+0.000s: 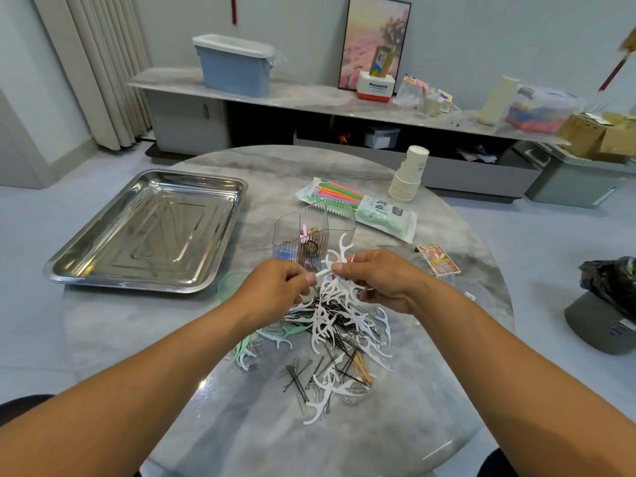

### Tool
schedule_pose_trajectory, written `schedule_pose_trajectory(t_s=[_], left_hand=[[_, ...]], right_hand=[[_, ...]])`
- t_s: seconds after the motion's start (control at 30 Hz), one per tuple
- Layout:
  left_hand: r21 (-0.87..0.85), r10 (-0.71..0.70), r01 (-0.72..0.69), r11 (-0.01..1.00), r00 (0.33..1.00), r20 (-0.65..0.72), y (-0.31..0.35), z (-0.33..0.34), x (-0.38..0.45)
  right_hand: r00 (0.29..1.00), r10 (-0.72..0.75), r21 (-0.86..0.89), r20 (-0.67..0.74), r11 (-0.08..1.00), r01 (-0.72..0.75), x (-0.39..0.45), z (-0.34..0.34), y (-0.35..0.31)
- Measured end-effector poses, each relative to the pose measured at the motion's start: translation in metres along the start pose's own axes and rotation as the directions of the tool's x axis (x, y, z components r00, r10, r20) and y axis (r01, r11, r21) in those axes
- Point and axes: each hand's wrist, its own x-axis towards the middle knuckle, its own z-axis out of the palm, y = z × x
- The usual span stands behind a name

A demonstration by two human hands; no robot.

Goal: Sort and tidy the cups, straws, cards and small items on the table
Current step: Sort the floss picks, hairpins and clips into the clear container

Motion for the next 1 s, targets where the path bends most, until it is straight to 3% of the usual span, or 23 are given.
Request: schedule_pose_trajectory(t_s=[0.13,0.3,0.4,0.53,0.77,1.0], left_hand=[[-0.145,-0.031,0.045,0.988,0.995,0.096,0.004,0.007,-0.005],[-0.439,-0.139,0.206,0.875,0.974,0.181,0.012,0.009,-0.010],[-0.429,-0.142,0.215,0.878,0.970,0.195,0.011,0.008,-0.010],[-0.400,-0.157,0.230,0.887,0.966,0.206,0.008,0.003,-0.009],[-0.418,-0.251,0.331,0.846,0.939,0.237,0.006,0.003,-0.011],[-0.604,-0.343,0.403,0.688,0.914,0.218,0.011,0.006,-0.014]], right_hand=[[1.000,-0.011,0.071,0.024,0.997,0.009,0.001,0.008,0.001],[0.997,-0.061,0.198,0.056,0.979,0.049,-0.002,0.024,0.003],[0.996,-0.063,0.235,0.066,0.971,0.046,-0.005,0.030,0.004],[0.999,0.039,0.353,0.004,0.935,-0.038,-0.004,0.028,0.005],[0.990,0.130,0.331,-0.050,0.938,-0.106,-0.002,0.017,0.013],[0.987,0.126,0.419,0.102,0.894,-0.158,-0.001,0.013,0.008]])
